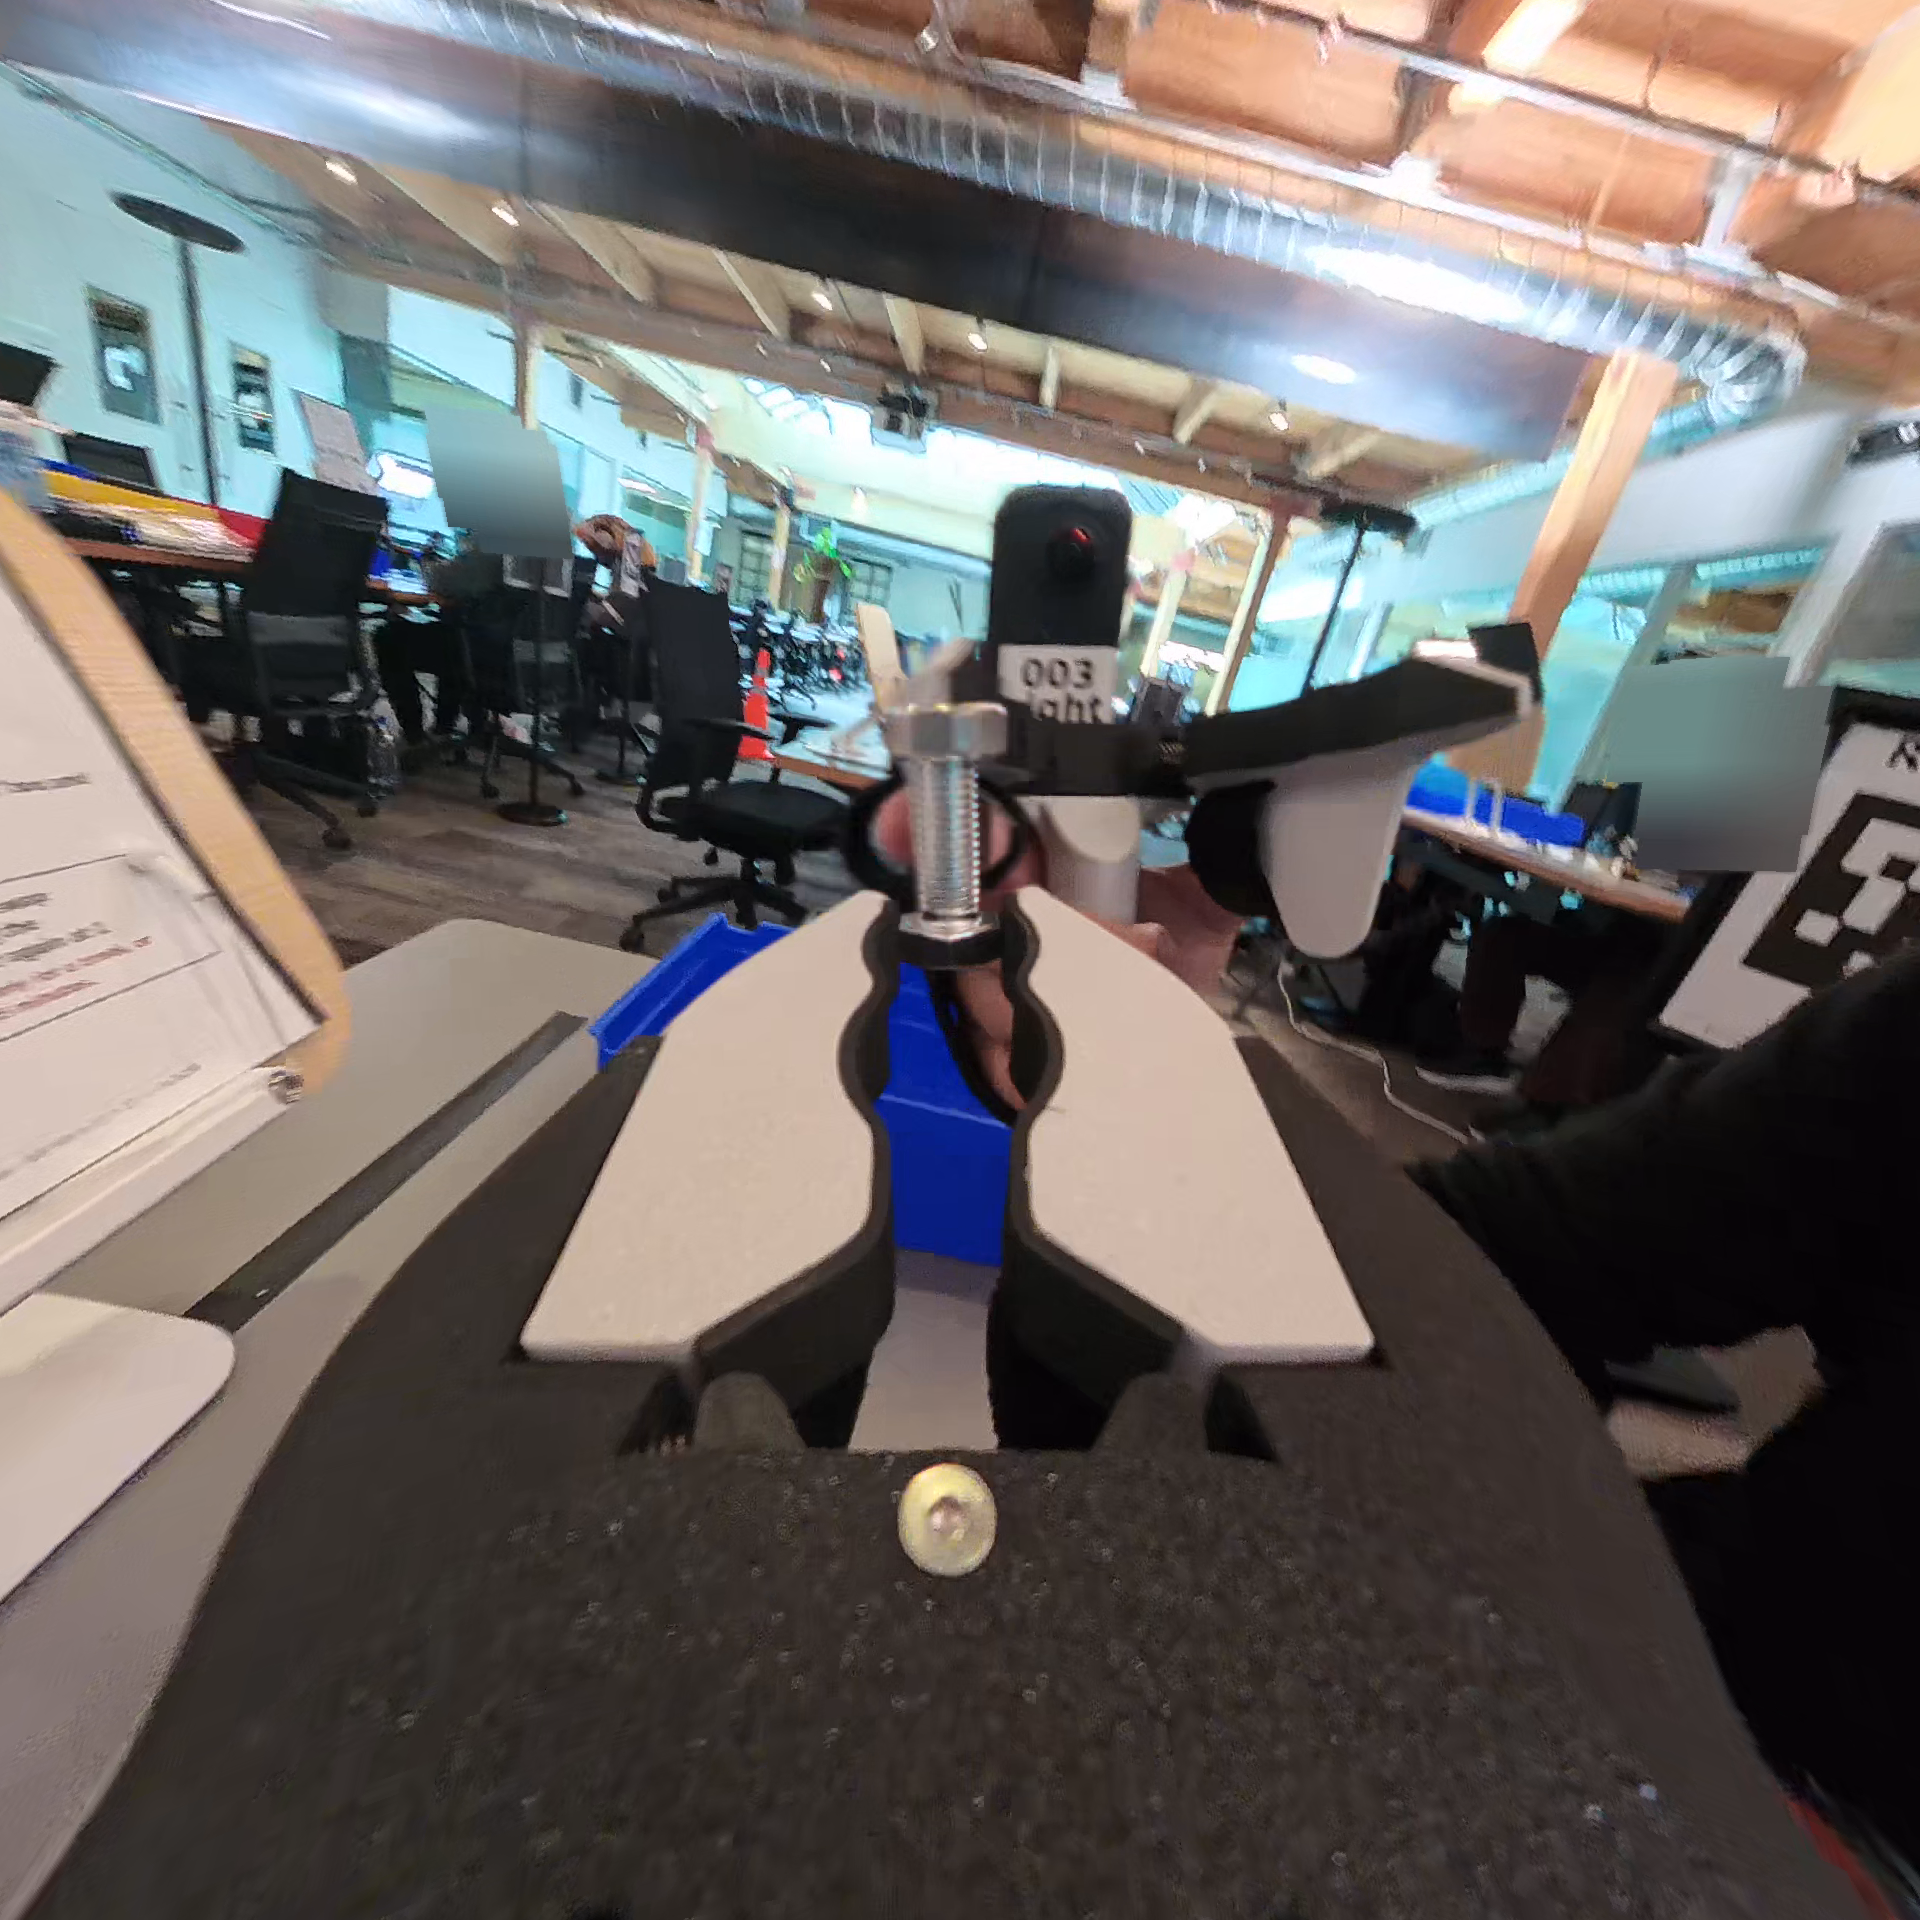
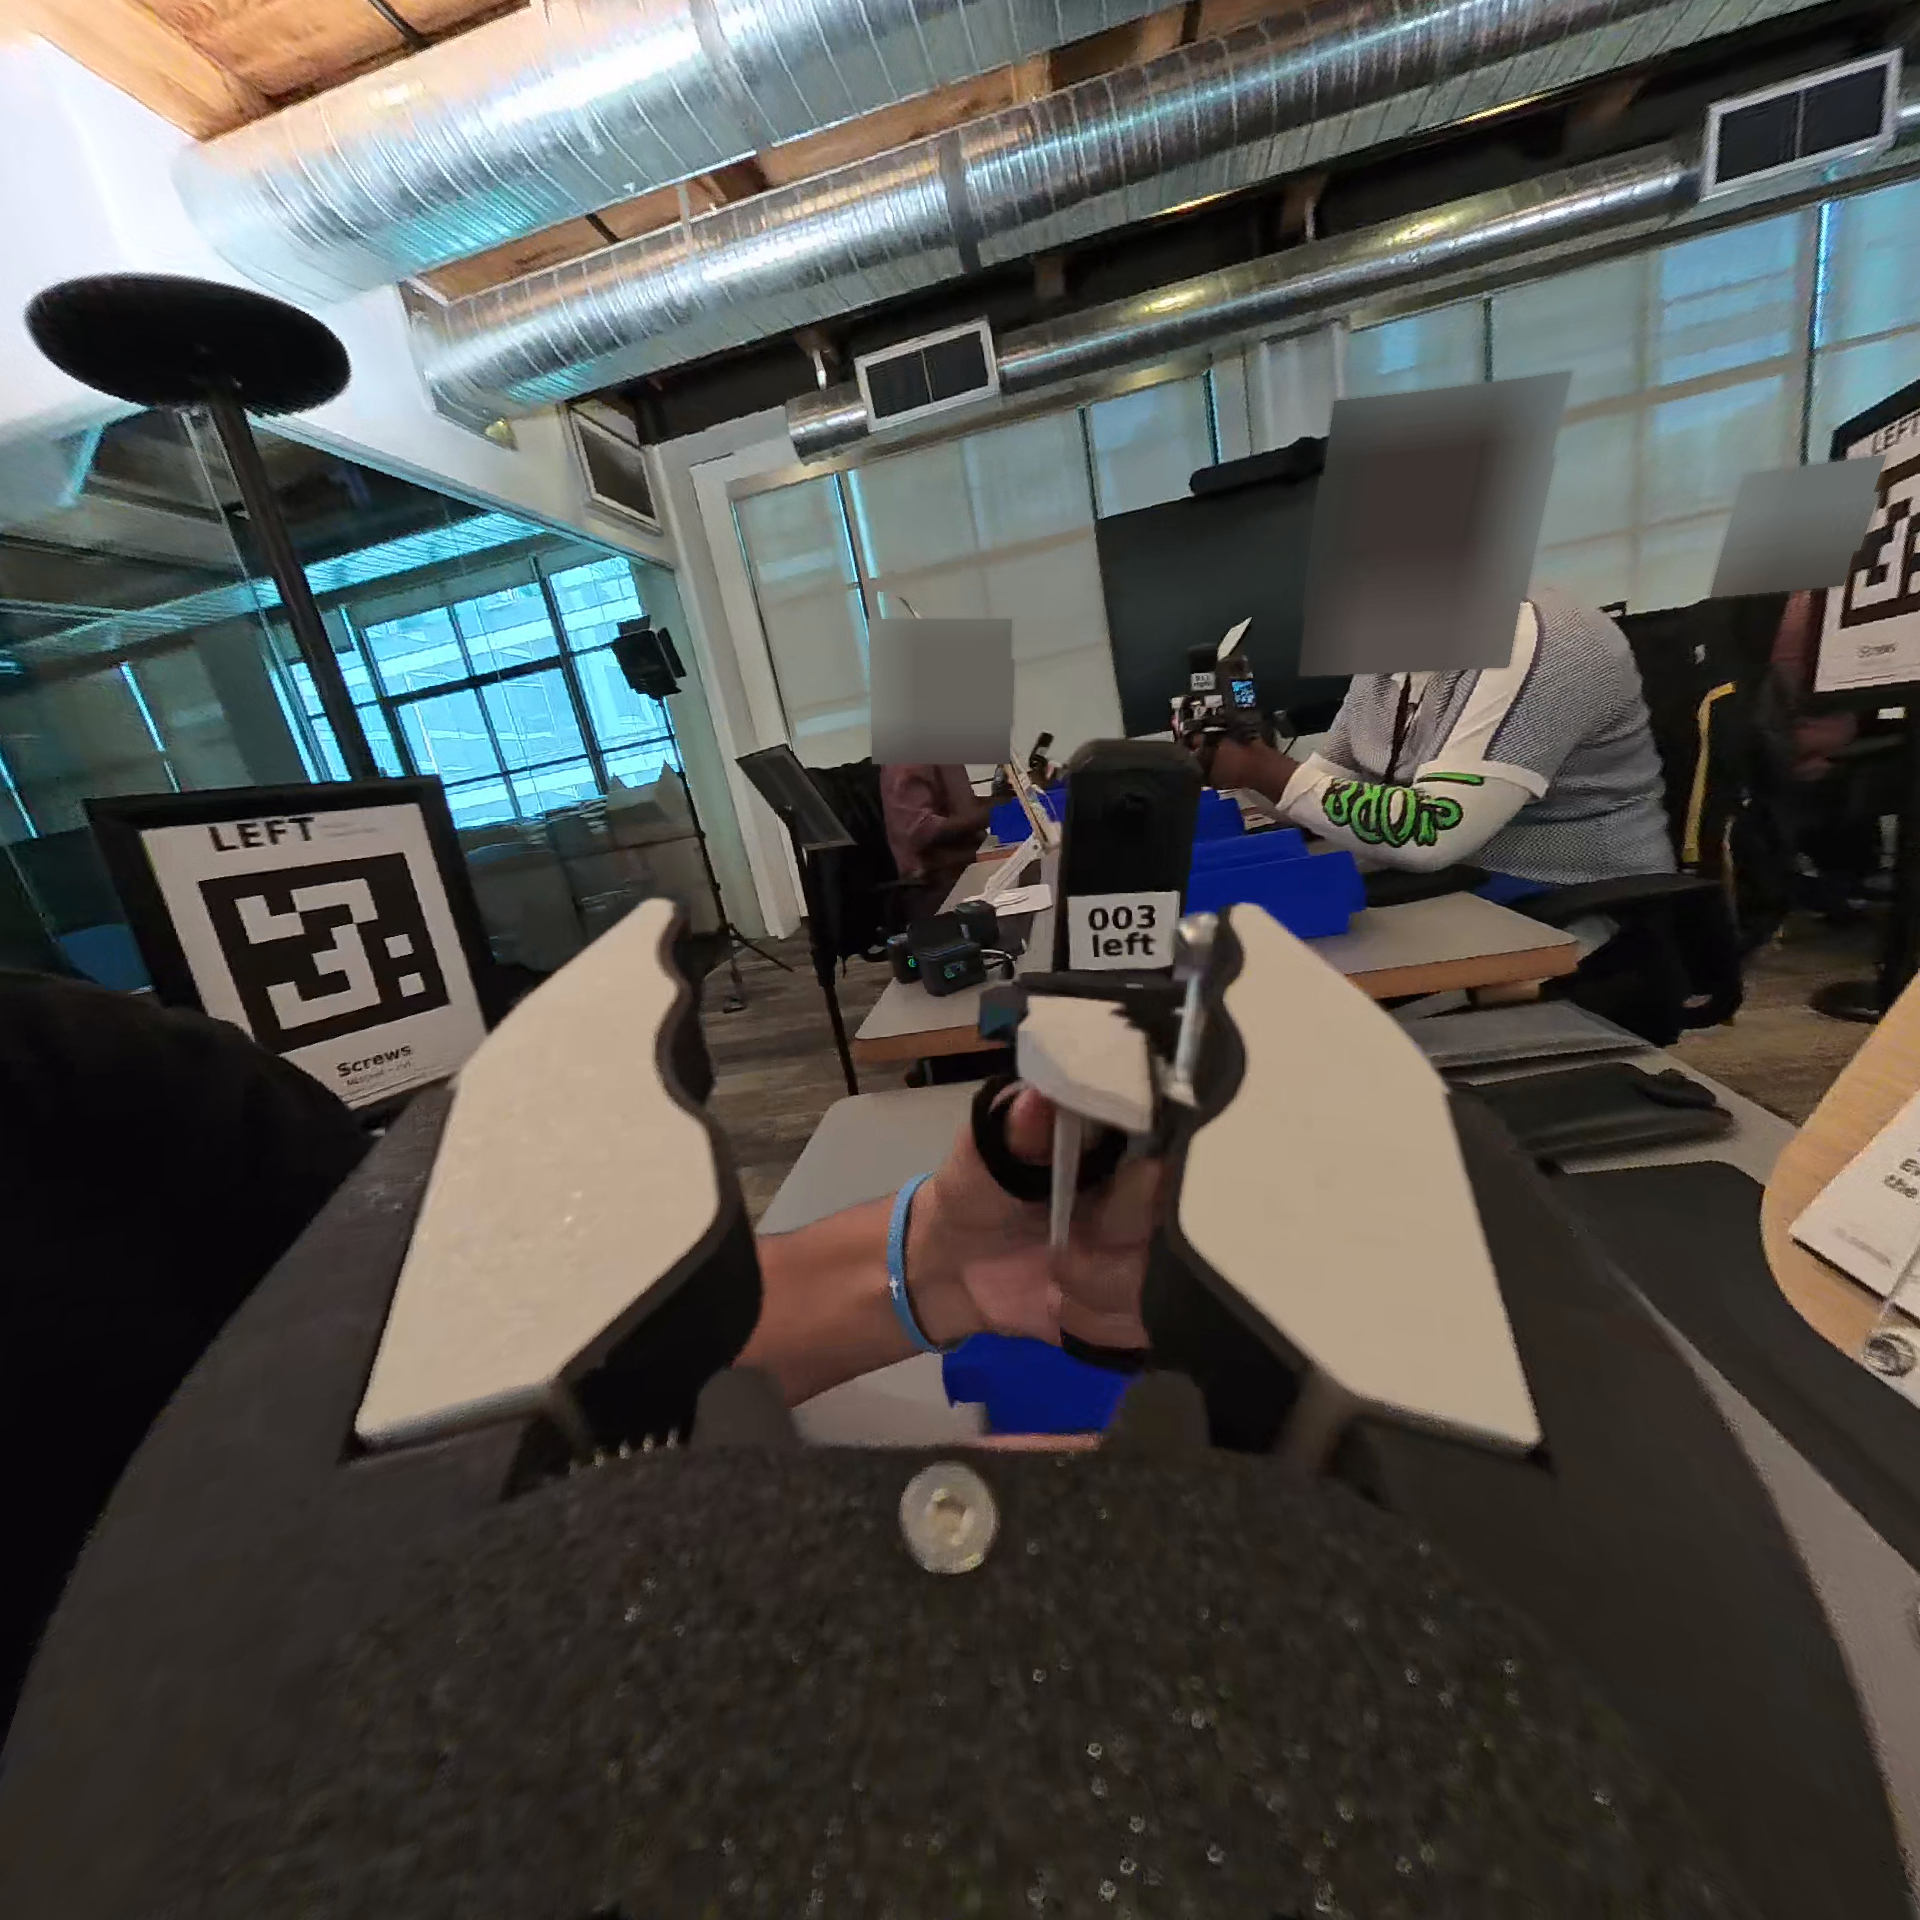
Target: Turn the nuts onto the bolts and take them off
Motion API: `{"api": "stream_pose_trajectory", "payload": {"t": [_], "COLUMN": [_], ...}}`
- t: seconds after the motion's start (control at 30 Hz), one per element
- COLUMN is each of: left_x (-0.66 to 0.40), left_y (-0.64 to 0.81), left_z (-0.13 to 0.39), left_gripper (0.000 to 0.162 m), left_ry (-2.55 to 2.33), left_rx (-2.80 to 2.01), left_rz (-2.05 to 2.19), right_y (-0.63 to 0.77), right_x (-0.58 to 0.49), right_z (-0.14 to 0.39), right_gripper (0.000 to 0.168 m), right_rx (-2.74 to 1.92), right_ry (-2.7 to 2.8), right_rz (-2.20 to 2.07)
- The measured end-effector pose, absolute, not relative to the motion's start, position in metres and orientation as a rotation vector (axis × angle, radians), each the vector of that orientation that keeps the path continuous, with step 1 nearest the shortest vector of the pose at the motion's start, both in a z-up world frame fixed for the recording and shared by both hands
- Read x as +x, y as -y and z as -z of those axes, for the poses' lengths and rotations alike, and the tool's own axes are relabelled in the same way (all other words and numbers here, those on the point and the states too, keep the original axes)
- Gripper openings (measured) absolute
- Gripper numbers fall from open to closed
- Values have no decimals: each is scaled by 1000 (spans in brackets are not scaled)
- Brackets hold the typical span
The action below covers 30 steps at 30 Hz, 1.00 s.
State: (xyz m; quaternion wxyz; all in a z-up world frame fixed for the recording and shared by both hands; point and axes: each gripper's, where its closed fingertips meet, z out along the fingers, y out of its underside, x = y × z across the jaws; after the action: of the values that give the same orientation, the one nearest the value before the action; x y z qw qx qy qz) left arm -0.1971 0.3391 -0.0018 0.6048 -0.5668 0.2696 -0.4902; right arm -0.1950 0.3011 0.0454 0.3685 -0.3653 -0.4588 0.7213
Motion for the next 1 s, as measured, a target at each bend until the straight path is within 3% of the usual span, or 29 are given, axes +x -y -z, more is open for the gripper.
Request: {"api": "stream_pose_trajectory", "payload": {"t": [0.43, 0.53, 0.67, 0.83, 0.93, 1.0], "left_x": [-188, -202, -187, -178, -196, -205], "left_y": [-335, -335, -326, -329, -333, -334], "left_z": [7, -2, -2, 8, 4, -2], "left_gripper": [17, 17, 17, 18, 17, 17], "left_ry": [-678, -638, -704, -722, -674, -648], "left_rx": [-1324, -1303, -1294, -1325, -1313, -1306], "left_rz": [1150, 1132, 1155, 1167, 1156, 1147], "right_y": [-299, -315, -326, -294, -306, -312], "right_x": [-212, -201, -212, -219, -210, -198], "right_z": [-30, -30, -22, -28, -24, -27], "right_gripper": [100, 72, 97, 97, 81, 50], "right_rx": [-1016, -1025, -1106, -1001, -1021, -976], "right_ry": [1241, 1204, 1131, 1236, 1249, 1235], "right_rz": [-1722, -1726, -1750, -1798, -1712, -1743]}}
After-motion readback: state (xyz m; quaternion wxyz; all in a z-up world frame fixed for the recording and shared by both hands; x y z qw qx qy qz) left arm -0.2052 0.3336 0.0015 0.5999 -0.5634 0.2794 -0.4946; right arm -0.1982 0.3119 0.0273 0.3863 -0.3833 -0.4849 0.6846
